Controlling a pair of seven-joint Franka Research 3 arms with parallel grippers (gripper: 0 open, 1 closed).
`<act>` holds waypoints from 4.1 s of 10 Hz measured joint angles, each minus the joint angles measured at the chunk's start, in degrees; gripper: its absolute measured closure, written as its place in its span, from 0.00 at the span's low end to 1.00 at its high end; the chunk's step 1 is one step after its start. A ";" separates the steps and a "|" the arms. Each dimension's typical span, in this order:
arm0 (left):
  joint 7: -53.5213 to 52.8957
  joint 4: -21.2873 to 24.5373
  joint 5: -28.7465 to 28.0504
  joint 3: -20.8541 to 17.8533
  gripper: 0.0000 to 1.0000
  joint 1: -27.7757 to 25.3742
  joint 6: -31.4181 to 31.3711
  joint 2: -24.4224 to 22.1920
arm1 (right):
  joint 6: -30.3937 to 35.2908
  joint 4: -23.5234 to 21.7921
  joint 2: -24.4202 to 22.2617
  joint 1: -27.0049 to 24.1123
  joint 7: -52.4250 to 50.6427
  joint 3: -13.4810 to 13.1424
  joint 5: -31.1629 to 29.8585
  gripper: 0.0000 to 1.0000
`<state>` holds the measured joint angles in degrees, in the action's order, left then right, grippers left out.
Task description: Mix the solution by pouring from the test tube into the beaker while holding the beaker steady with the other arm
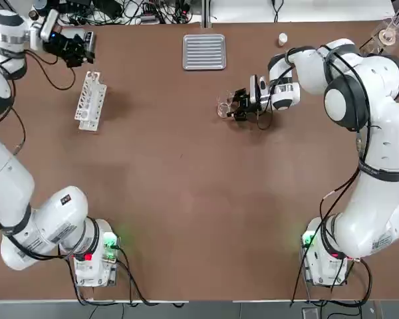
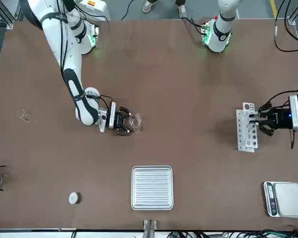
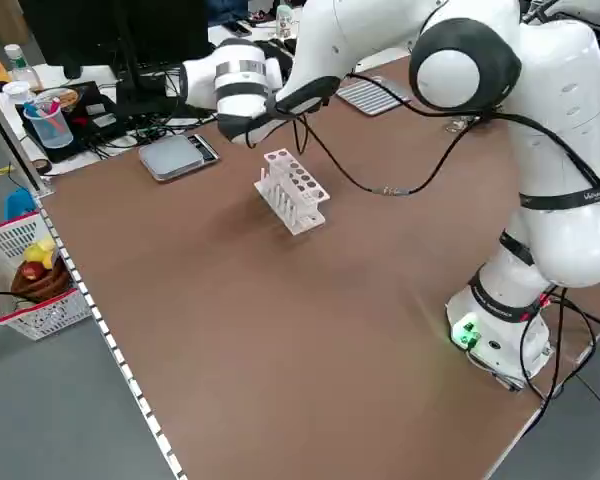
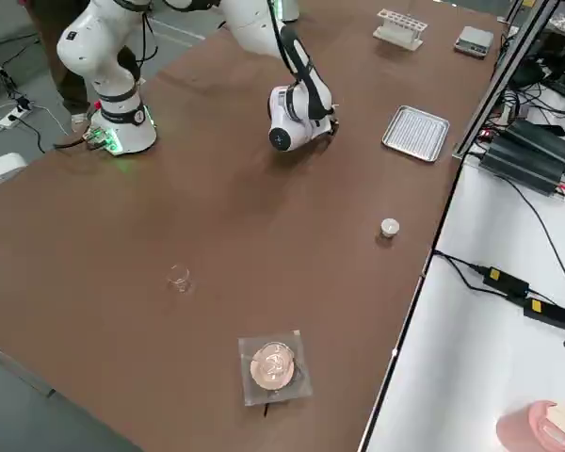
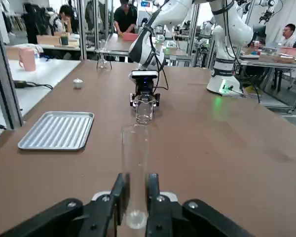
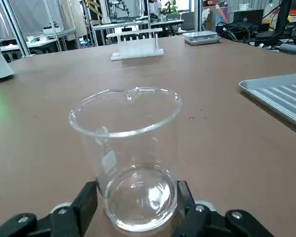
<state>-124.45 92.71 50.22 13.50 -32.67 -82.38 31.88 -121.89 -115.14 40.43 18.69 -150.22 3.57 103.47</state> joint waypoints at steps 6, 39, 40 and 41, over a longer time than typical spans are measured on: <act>4.12 2.13 -0.14 0.29 0.78 14.16 -13.97 -3.32 | -0.09 0.01 0.00 0.00 0.00 -0.02 0.00 0.28; 62.90 -10.06 -16.85 -36.29 0.78 93.85 -50.11 9.62 | -0.16 0.07 0.00 -0.04 -0.01 -0.17 0.00 0.28; 62.99 -10.18 -16.85 -38.16 0.78 95.17 -50.11 10.60 | -0.16 0.07 0.00 -0.04 -0.01 -0.17 0.00 0.28; 63.94 -10.29 -16.85 -39.34 0.78 96.28 -50.11 11.39 | -0.16 0.07 0.00 -0.04 -0.01 -0.17 0.00 0.28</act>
<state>-60.51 82.42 33.37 -25.84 63.61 -132.49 43.28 -122.05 -115.07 40.43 18.65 -150.23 3.40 103.47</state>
